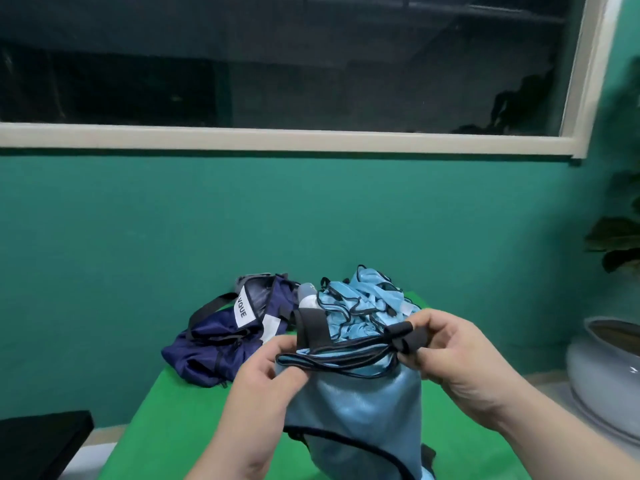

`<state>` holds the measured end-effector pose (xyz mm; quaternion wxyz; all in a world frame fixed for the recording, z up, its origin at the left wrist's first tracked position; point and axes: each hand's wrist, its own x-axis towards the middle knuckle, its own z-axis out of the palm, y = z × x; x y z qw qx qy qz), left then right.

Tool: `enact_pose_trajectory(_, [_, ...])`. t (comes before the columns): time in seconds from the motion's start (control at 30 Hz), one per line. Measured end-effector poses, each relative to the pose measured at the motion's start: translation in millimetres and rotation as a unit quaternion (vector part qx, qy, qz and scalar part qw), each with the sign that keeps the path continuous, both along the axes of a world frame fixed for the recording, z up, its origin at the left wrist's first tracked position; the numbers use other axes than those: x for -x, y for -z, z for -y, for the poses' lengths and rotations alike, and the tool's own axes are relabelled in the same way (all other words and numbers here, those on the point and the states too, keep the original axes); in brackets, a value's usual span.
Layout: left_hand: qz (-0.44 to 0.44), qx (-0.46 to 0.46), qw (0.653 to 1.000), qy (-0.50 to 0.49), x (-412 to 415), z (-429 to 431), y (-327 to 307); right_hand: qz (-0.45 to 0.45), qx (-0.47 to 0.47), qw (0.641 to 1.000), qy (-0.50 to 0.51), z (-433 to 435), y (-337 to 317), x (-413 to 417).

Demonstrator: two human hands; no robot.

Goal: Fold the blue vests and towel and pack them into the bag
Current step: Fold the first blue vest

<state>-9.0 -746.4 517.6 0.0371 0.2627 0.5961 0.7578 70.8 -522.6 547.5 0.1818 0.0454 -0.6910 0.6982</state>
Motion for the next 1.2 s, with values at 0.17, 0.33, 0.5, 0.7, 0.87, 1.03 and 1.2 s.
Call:
enact_pose_trajectory(0.17, [-0.004,0.020,1.000,-0.015,-30.0,19.8,-45.9,-0.025,-0.016,0.998,-0.046,10.2,-33.2,-24.3])
enact_pose_trajectory(0.33, [-0.024,0.047,0.998,-0.025,-50.0,29.5,-76.8,-0.065,-0.020,0.997,-0.039,18.8,-56.9,-39.9])
enact_pose_trajectory(0.5, [-0.025,0.059,0.997,-0.046,-48.2,31.2,-81.3,-0.076,-0.021,0.997,-0.017,22.1,-53.2,-32.1])
enact_pose_trajectory(0.7, [0.009,0.083,0.995,-0.061,-13.5,20.3,-46.3,-0.041,-0.066,0.997,0.019,14.8,-26.0,4.8])
enact_pose_trajectory(0.87, [0.021,0.129,0.989,-0.073,37.5,4.8,-7.7,0.005,-0.098,0.994,0.039,-4.3,8.8,60.9])
enact_pose_trajectory(1.03, [0.009,0.206,0.975,-0.081,103.4,-17.5,30.9,0.072,-0.134,0.985,0.075,-27.8,51.5,132.1])
enact_pose_trajectory(1.2, [0.015,0.262,0.959,-0.106,179.6,-43.9,70.6,0.132,-0.170,0.972,0.094,-54.1,92.1,209.8])
